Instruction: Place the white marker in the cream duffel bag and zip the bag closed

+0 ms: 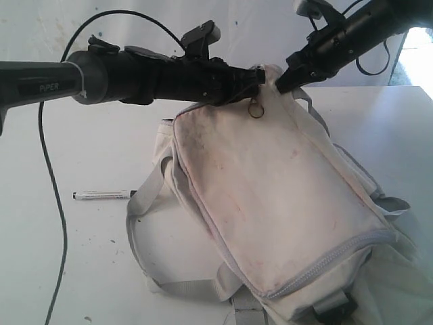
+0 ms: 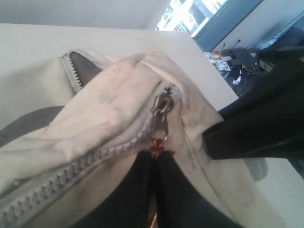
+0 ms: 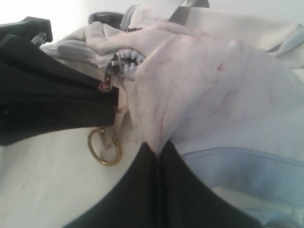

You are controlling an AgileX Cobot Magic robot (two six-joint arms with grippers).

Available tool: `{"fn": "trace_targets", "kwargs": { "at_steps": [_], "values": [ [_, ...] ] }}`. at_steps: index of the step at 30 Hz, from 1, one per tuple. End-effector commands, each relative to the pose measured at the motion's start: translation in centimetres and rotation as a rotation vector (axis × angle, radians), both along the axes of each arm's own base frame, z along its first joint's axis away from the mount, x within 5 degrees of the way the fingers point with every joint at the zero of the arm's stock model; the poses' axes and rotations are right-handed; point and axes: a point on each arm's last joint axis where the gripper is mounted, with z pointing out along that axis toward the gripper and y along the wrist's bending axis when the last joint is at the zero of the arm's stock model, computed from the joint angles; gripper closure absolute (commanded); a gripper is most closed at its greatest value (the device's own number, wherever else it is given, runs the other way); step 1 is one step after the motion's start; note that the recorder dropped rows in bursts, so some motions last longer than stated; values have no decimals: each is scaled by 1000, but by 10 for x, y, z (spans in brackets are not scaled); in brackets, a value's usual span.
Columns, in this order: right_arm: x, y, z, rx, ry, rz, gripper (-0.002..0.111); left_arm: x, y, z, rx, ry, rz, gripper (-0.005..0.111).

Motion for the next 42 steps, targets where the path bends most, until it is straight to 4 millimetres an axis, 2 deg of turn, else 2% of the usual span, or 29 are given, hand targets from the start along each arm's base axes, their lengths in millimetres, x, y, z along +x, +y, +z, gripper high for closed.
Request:
{"fn": "trace_targets", "kwargs": {
  "at_steps": [1, 7, 13, 18, 23, 25, 28, 34, 39, 41, 42],
  "values": [
    [-2, -2, 7, -7, -20, 5, 108, 2, 21, 15, 23, 39, -46, 107],
    [-2, -3, 7, -6, -5, -14, 108, 2, 46, 25, -5, 129, -130, 107],
    [2, -8, 7, -1, -13, -65, 108, 6, 68, 20, 23, 201, -149, 107],
    [11, -27, 9, 26, -18, -218, 108, 7, 90, 17, 50, 278, -181, 107],
    [16, -44, 8, -5, -33, -303, 108, 10, 111, 24, 37, 307, -187, 107],
    [19, -52, 6, -33, -20, -386, 108, 10, 118, 28, 30, 312, -192, 107],
    [21, -58, 4, -69, -6, -461, 108, 6, 121, 30, 10, 338, -231, 107],
    [21, -61, 2, -97, 6, -490, 108, -2, 119, 33, -16, 382, -311, 107],
    [20, -59, 3, -84, -5, -446, 108, -4, 117, 37, -70, 399, -339, 107],
    [19, -54, 5, -45, -20, -388, 104, -4, 117, 37, -70, 395, -341, 107],
    [19, -50, 8, 1, -26, -362, 99, -4, 117, 37, -70, 395, -341, 107]
  ]
}}
